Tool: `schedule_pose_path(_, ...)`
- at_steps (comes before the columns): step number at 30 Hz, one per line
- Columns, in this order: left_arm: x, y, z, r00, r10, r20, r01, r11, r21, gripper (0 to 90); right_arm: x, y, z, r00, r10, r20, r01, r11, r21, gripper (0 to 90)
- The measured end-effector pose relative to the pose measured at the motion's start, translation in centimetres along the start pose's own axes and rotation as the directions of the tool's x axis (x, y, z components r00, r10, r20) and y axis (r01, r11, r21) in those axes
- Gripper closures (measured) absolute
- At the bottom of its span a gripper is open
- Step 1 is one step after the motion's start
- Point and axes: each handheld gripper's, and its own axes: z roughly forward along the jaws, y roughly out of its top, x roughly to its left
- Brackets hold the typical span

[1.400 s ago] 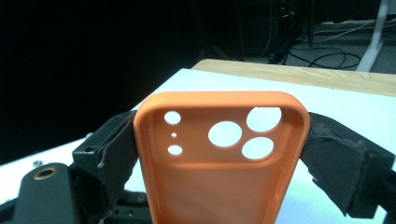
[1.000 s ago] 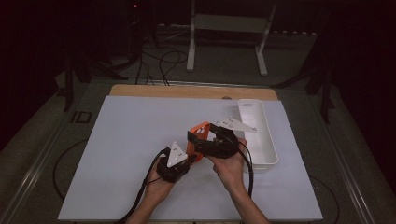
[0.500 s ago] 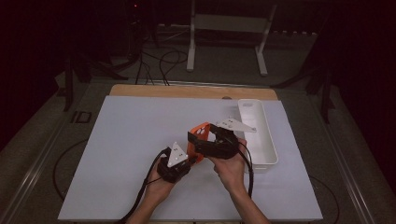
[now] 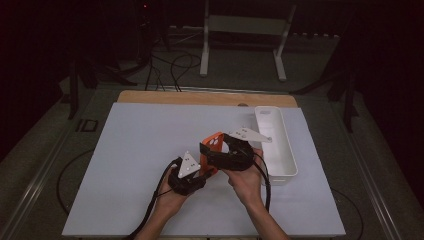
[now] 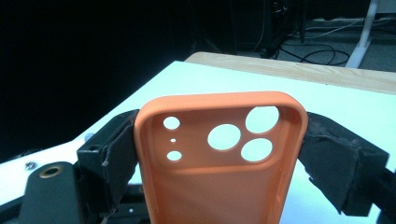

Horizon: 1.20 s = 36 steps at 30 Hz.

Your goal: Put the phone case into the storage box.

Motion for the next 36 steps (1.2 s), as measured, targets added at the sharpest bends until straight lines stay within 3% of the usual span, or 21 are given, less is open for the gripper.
schedule_pose_path(1, 0.1, 0.0, 0.0, 0.9999, -0.008, 0.007, 0.008, 1.0, 0.0, 55.8, 0.0, 0.0, 0.0, 1.0, 0.001, 0.001, -0.001, 1.0, -0.002, 16.5)
schedule_pose_path(5, 0.2, 0.1, -0.3, 0.9987, -0.034, -0.039, 0.033, 0.9992, -0.023, 28.7, 0.0, 0.0, 0.0, 1.0, -0.001, 0.006, 0.001, 1.0, -0.002, 16.5)
schedule_pose_path(9, 0.8, 0.2, -0.5, 0.9957, -0.076, -0.053, 0.074, 0.9965, -0.038, 15.3, -0.1, 0.0, -0.1, 0.9999, 0.0, 0.012, 0.0, 1.0, -0.007, 16.5)
schedule_pose_path(21, 1.6, 0.3, -1.7, 0.9953, -0.073, -0.063, 0.07, 0.996, -0.056, 1.6, -0.2, 0.1, 0.0, 0.9998, -0.003, 0.018, 0.003, 1.0, -0.013, 16.5)
schedule_pose_path(29, 2.4, 0.2, -2.7, 0.9959, -0.069, -0.058, 0.065, 0.9961, -0.06, 0.3, -0.4, 0.5, -0.1, 0.9997, -0.001, 0.025, 0.002, 1.0, -0.017, 16.4)
schedule_pose_path(36, 3.2, 0.0, -3.7, 0.9933, -0.076, -0.087, 0.069, 0.9944, -0.079, 0.2, -0.4, 1.0, -0.2, 0.9995, -0.009, 0.031, 0.009, 1.0, -0.025, 16.4)
